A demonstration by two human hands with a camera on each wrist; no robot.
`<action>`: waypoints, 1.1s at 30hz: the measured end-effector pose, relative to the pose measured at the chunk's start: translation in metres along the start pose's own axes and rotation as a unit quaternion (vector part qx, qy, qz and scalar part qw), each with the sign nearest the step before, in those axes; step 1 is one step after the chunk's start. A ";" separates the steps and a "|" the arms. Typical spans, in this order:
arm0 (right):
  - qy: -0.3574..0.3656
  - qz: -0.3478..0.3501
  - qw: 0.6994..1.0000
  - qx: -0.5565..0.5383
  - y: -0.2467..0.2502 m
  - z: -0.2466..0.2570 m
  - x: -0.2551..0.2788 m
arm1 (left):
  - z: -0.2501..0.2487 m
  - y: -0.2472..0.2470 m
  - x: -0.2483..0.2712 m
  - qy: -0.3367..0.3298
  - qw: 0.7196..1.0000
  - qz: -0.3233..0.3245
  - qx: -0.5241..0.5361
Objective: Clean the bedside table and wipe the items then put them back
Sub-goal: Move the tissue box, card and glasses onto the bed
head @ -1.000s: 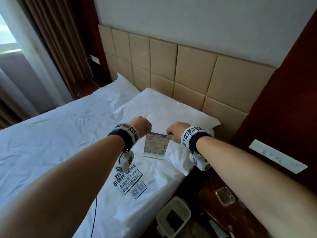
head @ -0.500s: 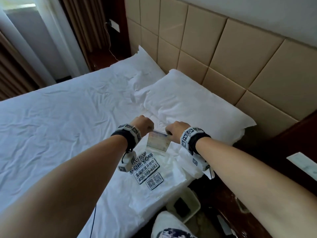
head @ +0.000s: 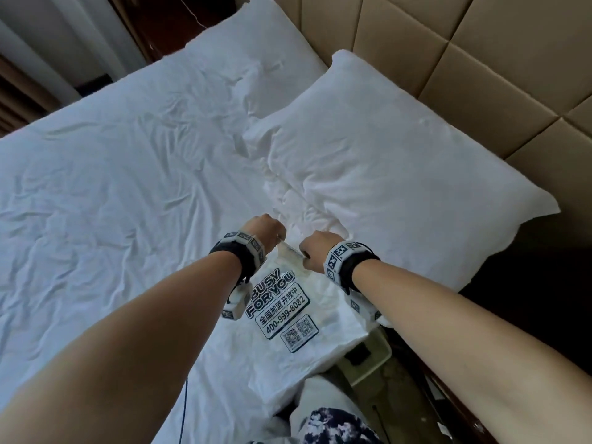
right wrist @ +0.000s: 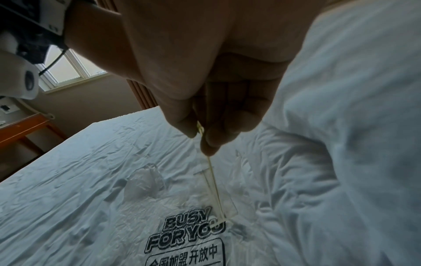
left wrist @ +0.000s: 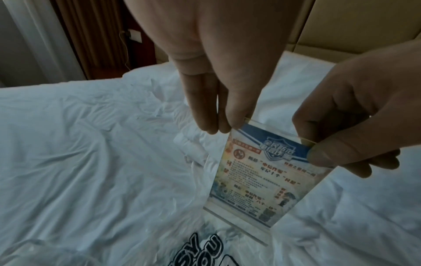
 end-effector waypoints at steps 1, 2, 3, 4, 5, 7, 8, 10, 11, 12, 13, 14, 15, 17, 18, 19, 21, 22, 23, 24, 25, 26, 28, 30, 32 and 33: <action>0.001 0.005 1.000 0.001 -0.006 -0.002 -0.008 | 0.003 -0.007 -0.008 0.005 1.000 0.008 0.003; 0.004 0.009 1.000 0.001 -0.012 -0.005 -0.016 | 0.006 -0.014 -0.015 0.008 1.000 0.014 0.005; 0.006 0.014 1.000 0.000 -0.018 -0.007 -0.023 | 0.009 -0.020 -0.023 0.010 1.000 0.020 0.009; 0.008 0.021 1.000 -0.003 -0.025 -0.008 -0.030 | 0.011 -0.026 -0.029 0.012 1.000 0.024 0.013; 0.009 0.030 1.000 -0.005 -0.031 -0.010 -0.036 | 0.014 -0.032 -0.035 0.015 0.999 0.029 0.018; 0.011 0.043 0.999 -0.006 -0.043 -0.012 -0.047 | 0.017 -0.042 -0.046 0.018 0.999 0.038 0.028; 0.011 0.046 0.999 -0.008 -0.048 -0.014 -0.053 | 0.019 -0.048 -0.052 0.017 0.998 0.040 0.033; 0.008 0.048 0.999 -0.016 -0.056 -0.016 -0.059 | 0.021 -0.055 -0.059 0.016 0.998 0.041 0.040; 0.009 0.051 0.999 -0.018 -0.060 -0.017 -0.064 | 0.023 -0.060 -0.064 0.016 0.998 0.042 0.041; 0.008 0.053 0.998 -0.021 -0.063 -0.018 -0.068 | 0.025 -0.064 -0.069 0.017 0.998 0.045 0.044; 0.006 0.056 0.998 -0.025 -0.067 -0.019 -0.071 | 0.026 -0.069 -0.074 0.018 0.998 0.047 0.047; 0.002 0.060 0.998 -0.027 -0.070 -0.020 -0.073 | 0.027 -0.074 -0.078 0.018 0.997 0.051 0.049; -0.001 0.063 0.998 -0.029 -0.073 -0.021 -0.075 | 0.028 -0.079 -0.081 0.017 0.997 0.053 0.050; -0.009 0.067 0.997 -0.035 -0.078 -0.022 -0.078 | 0.030 -0.088 -0.086 0.016 0.997 0.056 0.053; -0.013 0.070 0.997 -0.037 -0.081 -0.022 -0.079 | 0.031 -0.092 -0.087 0.015 0.997 0.059 0.054; -0.015 0.074 0.996 -0.039 -0.084 -0.022 -0.080 | 0.031 -0.096 -0.089 0.014 0.996 0.064 0.053; -0.023 0.085 0.995 -0.040 -0.091 -0.022 -0.081 | 0.032 -0.103 -0.090 0.012 0.996 0.075 0.051; -0.030 0.092 0.994 -0.042 -0.095 -0.022 -0.082 | 0.032 -0.107 -0.091 0.011 0.995 0.081 0.051; -0.038 0.099 0.993 -0.045 -0.099 -0.023 -0.083 | 0.033 -0.110 -0.091 0.009 0.995 0.086 0.052; -0.044 0.105 0.992 -0.048 -0.103 -0.023 -0.083 | 0.033 -0.114 -0.091 0.008 0.994 0.092 0.051; -0.049 0.110 0.992 -0.049 -0.105 -0.024 -0.084 | 0.034 -0.116 -0.091 0.008 0.994 0.096 0.051; -0.052 0.114 0.991 -0.050 -0.106 -0.025 -0.084 | 0.035 -0.118 -0.091 0.009 0.994 0.100 0.052; -0.051 0.115 0.991 -0.052 -0.105 -0.027 -0.085 | 0.036 -0.118 -0.089 0.008 0.993 0.104 0.055; -0.047 0.112 0.991 -0.051 -0.100 -0.028 -0.083 | 0.036 -0.117 -0.087 0.006 0.992 0.108 0.063; -0.041 0.107 0.992 -0.043 -0.092 -0.027 -0.081 | 0.038 -0.113 -0.082 0.007 0.993 0.102 0.063; -0.040 0.107 0.993 -0.039 -0.087 -0.025 -0.079 | 0.039 -0.109 -0.079 0.007 0.993 0.098 0.061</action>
Point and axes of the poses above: each hand's wrist, its own x-axis away from the middle knuckle, its own y-axis out of the back of the hand, z = x × y, the point moved 2 cm from there along -x, towards the middle knuckle, and after that the axes turned 15 degrees about -z, right-handed, at the moved point
